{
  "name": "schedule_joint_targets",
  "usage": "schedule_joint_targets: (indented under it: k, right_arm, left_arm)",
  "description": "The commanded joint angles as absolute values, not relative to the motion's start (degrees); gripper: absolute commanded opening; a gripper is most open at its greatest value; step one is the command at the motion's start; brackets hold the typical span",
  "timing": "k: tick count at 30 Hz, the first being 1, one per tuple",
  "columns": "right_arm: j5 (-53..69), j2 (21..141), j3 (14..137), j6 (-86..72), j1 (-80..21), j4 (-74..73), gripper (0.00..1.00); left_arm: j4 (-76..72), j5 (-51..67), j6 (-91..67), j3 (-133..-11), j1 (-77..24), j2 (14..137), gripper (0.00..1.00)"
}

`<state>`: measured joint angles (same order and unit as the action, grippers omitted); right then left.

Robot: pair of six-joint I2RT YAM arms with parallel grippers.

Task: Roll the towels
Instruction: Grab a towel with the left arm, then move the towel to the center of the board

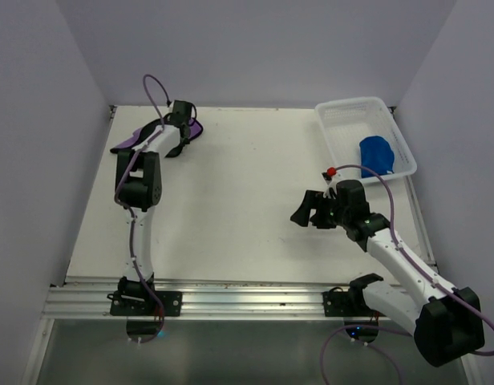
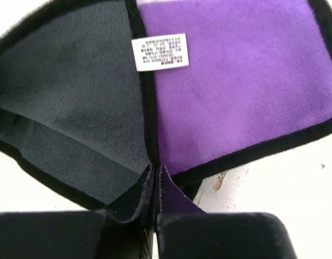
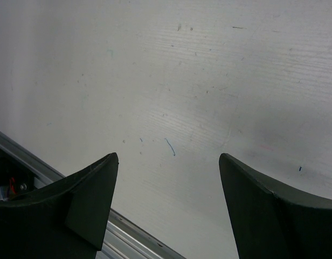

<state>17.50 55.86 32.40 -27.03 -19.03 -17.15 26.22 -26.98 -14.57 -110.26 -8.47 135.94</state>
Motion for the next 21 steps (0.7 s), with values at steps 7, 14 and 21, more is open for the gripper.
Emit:
schedule_joint_targets:
  k: [7,14,21]
  right_arm:
    - [16.7,51.86,34.63,-26.89,-19.6,-20.21,0.79]
    - [16.08,46.33,39.02,-27.24,-20.56,-27.59,0.78]
    - [16.09,42.81,40.16,-29.88,-23.03,-32.34,0.77]
  left_arm:
    - [23.47,-19.78,-15.82,-99.51,-8.0,119.02,0.0]
    - [18.91,-16.79,-15.47,-79.92,-12.99,93.13,0.0]
    - [17.5,-10.92,-16.27,-58.31,-20.56,71.04,0.0]
